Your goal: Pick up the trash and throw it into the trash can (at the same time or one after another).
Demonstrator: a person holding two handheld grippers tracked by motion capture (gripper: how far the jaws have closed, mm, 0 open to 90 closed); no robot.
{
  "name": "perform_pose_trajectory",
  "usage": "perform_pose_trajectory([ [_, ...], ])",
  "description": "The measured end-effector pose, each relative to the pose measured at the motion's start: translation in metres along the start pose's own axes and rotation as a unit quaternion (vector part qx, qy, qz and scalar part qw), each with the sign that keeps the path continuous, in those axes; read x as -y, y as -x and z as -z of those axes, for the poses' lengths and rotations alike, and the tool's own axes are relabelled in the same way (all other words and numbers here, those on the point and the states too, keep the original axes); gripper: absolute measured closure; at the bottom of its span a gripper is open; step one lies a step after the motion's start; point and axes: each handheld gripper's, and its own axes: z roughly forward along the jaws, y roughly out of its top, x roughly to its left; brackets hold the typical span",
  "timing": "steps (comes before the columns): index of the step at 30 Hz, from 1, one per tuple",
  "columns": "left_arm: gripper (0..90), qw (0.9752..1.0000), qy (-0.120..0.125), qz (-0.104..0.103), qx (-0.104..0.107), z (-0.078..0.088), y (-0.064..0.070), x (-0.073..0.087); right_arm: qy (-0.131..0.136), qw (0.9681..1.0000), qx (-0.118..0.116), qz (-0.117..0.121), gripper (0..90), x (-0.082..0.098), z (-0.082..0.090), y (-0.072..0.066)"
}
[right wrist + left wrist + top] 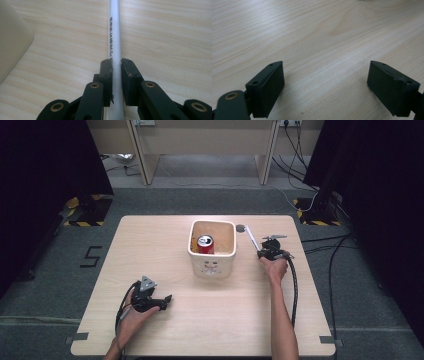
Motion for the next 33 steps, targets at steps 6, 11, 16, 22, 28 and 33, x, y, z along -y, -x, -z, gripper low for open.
perform_pose_trajectory([
  [6,13.4,1.0000,0.000,-0.001,0.000,0.000,0.000,0.000,0.017,0.9998,-0.008,-0.005,79.7,-0.005,0.010,0.001],
  [11,13.4,1.0000,-0.001,-0.001,0.000,0.000,0.000,0.000,0.034,0.9992,-0.015,-0.014,79.7,-0.008,0.021,0.005],
  [16,13.4,1.0000,-0.001,-0.003,0.000,0.000,0.000,0.000,0.049,0.9986,-0.016,-0.012,79.7,-0.013,0.033,0.007],
  [22,13.4,1.0000,-0.001,-0.003,0.000,0.000,0.000,0.000,0.071,0.9971,-0.024,-0.008,79.7,-0.023,0.049,0.002],
  [28,13.4,1.0000,-0.002,-0.003,0.000,0.000,0.000,0.000,0.093,0.9951,-0.034,0.007,79.7,-0.039,0.067,-0.010],
  [33,13.4,1.0000,-0.002,-0.003,0.000,0.000,0.000,0.000,0.115,0.9923,-0.044,0.019,79.7,-0.052,0.082,-0.020],
])
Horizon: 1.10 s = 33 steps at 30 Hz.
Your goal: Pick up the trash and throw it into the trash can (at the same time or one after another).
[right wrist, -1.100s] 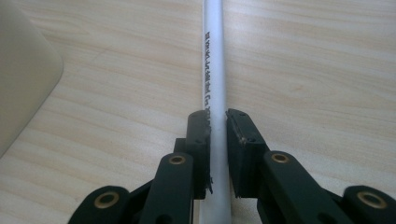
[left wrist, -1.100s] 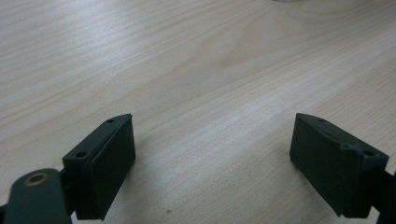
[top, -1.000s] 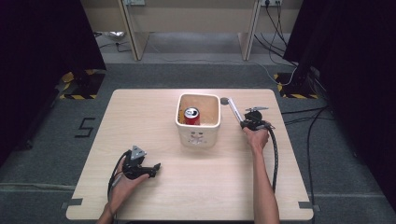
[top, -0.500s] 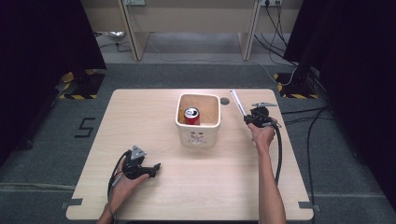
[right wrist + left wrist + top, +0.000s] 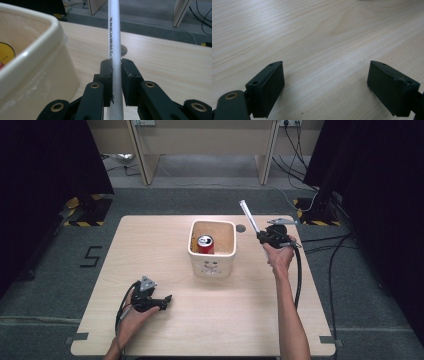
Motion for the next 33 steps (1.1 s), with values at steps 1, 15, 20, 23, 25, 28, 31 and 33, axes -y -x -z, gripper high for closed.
perform_pose_trajectory([
  [1,13.4,1.0000,0.000,0.000,0.000,0.000,0.000,0.000,0.004,1.0000,-0.002,0.003,79.7,-0.003,0.002,-0.002],
  [15,13.4,1.0000,0.000,0.000,0.000,0.000,0.000,0.000,0.029,0.9992,-0.020,0.019,79.7,-0.028,0.017,-0.022],
  [20,13.4,1.0000,0.001,0.001,0.000,0.000,0.000,0.000,0.036,0.9986,-0.033,0.018,79.6,-0.035,0.019,-0.030],
  [23,13.4,1.0000,0.000,0.001,0.000,0.000,0.000,0.000,0.038,0.9983,-0.037,0.026,79.6,-0.040,0.018,-0.037],
  [25,13.4,1.0000,0.000,0.000,0.000,0.000,0.000,0.000,0.037,0.9980,-0.040,0.033,79.6,-0.044,0.017,-0.043],
  [28,13.4,1.0000,0.000,0.001,0.001,0.000,0.000,0.000,0.039,0.9974,-0.049,0.036,79.6,-0.050,0.015,-0.051],
  [31,13.4,1.0000,-0.001,0.000,0.001,0.000,0.000,0.000,0.041,0.9967,-0.060,0.037,79.6,-0.055,0.013,-0.058],
  [33,13.4,1.0000,-0.001,0.000,0.001,0.000,0.000,0.000,0.042,0.9963,-0.064,0.039,79.6,-0.059,0.013,-0.063],
])
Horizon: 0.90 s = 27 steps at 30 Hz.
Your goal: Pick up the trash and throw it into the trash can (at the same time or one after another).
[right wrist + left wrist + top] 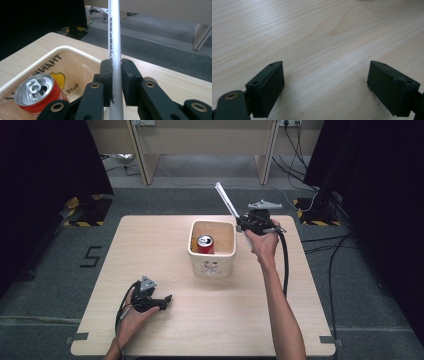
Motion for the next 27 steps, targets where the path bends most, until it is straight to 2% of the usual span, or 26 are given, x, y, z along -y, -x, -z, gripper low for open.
perform_pose_trajectory([
  [11,13.4,1.0000,0.001,0.000,0.000,0.000,0.000,0.000,0.001,0.9998,-0.020,0.006,79.6,-0.014,-0.008,-0.017],
  [20,13.4,1.0000,0.000,0.000,0.000,0.000,0.000,0.000,-0.003,0.9993,-0.035,0.016,79.5,-0.022,-0.024,-0.035],
  [27,13.4,1.0000,0.002,0.000,-0.001,0.000,0.000,0.000,-0.007,0.9987,-0.048,0.014,79.5,-0.026,-0.040,-0.049],
])
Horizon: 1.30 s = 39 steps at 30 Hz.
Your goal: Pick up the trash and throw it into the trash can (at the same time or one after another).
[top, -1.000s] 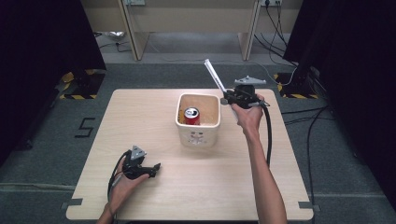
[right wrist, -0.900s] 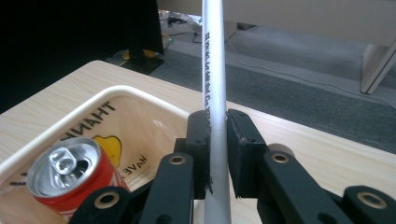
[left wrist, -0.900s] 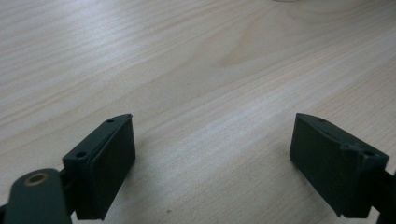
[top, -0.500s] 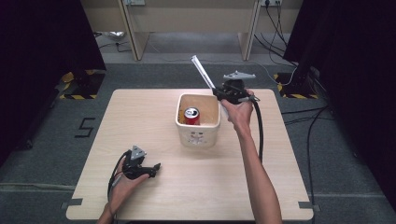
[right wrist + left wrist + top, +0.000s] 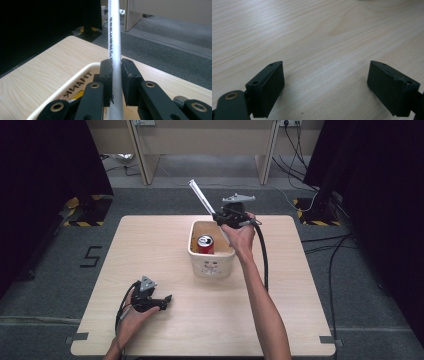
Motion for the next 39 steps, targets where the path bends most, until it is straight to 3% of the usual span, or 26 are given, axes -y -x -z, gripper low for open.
perform_pose_trajectory([
  [9,13.4,1.0000,-0.001,-0.001,0.000,0.000,0.000,0.000,-0.023,0.9997,0.000,-0.001,79.5,0.004,-0.022,-0.004],
  [20,13.4,1.0000,-0.002,-0.002,0.000,0.000,0.000,0.000,-0.058,0.9983,0.006,0.001,79.4,0.015,-0.034,-0.005],
  [32,13.4,1.0000,0.000,0.000,0.000,0.000,0.000,0.000,-0.099,0.9950,0.005,0.009,77.0,0.018,-0.036,-0.008],
  [39,13.4,1.0000,-0.001,0.000,0.000,0.000,0.000,0.000,-0.098,0.9951,0.005,0.009,69.6,0.017,-0.032,-0.008],
])
